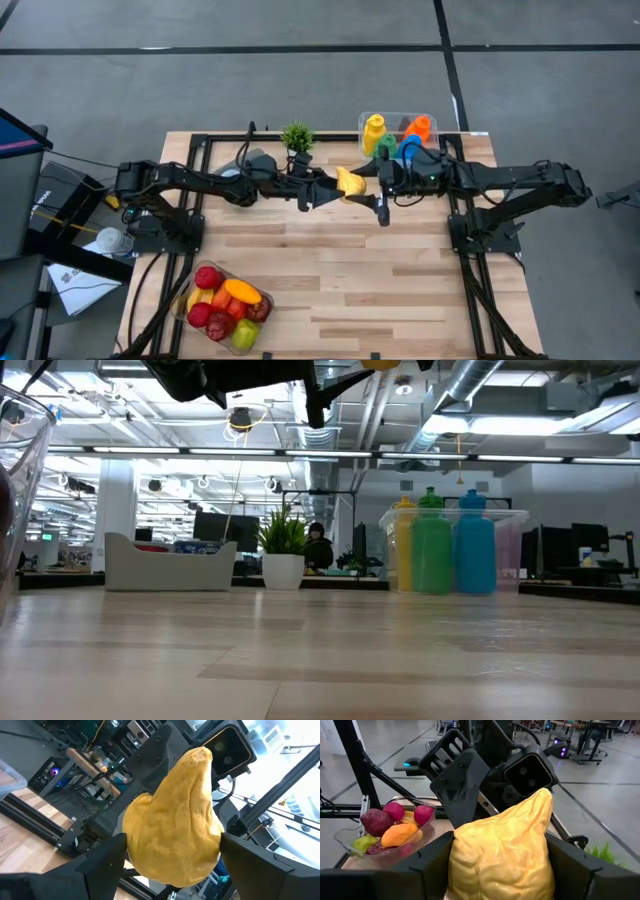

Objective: Pick & Place Food Item
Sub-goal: Put the yellow pear into the bottom transparent bin

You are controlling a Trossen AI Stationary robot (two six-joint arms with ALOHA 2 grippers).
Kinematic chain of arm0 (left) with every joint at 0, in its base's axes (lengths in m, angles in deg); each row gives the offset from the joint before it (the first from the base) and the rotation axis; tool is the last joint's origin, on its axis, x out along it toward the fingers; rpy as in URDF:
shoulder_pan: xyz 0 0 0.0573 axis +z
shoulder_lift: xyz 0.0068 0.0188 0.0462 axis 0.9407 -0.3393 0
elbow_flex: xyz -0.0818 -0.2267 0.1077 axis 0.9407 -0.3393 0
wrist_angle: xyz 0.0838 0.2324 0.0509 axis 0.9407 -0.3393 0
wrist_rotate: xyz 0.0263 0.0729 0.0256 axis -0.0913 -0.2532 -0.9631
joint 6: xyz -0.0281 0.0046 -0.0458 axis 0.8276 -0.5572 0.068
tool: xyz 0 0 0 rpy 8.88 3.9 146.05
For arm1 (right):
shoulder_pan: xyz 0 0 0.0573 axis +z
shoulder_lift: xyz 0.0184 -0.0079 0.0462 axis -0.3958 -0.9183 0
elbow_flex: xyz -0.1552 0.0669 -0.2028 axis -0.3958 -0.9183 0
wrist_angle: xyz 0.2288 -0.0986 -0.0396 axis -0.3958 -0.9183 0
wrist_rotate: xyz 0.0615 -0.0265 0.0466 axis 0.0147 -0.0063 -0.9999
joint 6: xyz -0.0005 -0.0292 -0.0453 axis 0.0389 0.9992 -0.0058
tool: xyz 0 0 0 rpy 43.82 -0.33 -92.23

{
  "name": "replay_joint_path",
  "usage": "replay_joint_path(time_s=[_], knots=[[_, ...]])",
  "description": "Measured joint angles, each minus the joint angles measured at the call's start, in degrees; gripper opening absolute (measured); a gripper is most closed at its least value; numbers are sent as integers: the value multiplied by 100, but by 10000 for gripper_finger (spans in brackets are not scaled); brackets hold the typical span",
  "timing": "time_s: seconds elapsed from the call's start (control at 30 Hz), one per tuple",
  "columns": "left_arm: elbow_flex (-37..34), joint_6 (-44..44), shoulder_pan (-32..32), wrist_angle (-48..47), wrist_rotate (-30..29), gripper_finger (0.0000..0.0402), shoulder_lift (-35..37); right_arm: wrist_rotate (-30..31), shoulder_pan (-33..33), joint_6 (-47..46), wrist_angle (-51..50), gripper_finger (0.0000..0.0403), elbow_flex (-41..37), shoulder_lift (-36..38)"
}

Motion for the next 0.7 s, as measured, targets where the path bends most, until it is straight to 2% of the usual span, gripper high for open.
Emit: replay_joint_path(time_s=[0.43, 0.7], knots=[[0, 152, -15, 354, -85, 308, -17, -123, -1, 78, 180, 255, 4, -7], [0, 174, -32, 346, -81, 292, -16, -147, 0, 80, 114, 256, 2, -12]])
